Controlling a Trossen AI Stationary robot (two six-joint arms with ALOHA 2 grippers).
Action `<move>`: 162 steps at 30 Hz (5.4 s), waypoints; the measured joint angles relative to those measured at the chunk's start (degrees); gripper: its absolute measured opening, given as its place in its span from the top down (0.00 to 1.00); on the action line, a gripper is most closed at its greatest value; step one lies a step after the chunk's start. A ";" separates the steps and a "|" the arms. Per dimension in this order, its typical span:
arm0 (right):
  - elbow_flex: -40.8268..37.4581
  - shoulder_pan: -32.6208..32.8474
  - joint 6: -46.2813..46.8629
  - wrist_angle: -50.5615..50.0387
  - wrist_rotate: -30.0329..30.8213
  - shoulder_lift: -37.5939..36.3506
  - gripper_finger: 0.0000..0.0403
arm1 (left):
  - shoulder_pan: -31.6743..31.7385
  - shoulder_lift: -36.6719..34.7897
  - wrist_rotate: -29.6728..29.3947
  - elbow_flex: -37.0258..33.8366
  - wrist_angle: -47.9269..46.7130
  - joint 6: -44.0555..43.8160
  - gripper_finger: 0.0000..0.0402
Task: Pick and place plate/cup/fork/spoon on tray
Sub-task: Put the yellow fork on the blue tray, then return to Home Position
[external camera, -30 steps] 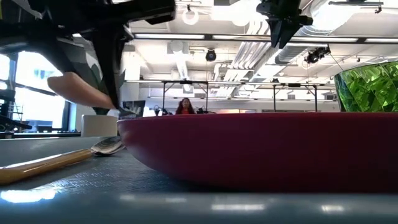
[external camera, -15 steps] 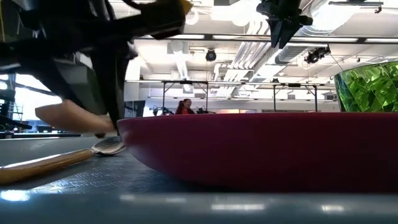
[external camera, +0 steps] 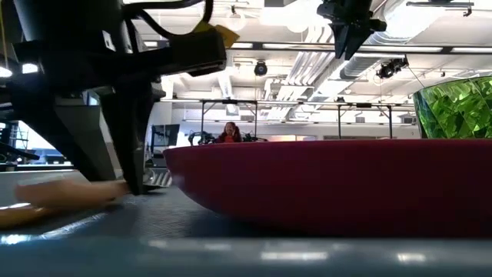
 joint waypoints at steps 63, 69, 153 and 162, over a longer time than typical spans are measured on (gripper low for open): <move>0.00 0.00 -0.10 0.07 0.02 0.02 0.65 | 0.33 0.28 1.66 1.73 -1.81 1.84 0.73; 0.00 0.00 -1.53 0.39 0.02 0.02 0.65 | 0.62 -1.93 1.63 1.75 -5.05 1.87 0.74; 0.02 38.58 13.24 32.25 11.71 -1.39 0.65 | 19.37 -120.51 10.75 -67.82 26.19 110.73 0.74; 0.02 37.13 4.48 38.54 4.36 -6.12 0.65 | 19.37 -120.42 10.16 -73.40 31.21 111.27 0.74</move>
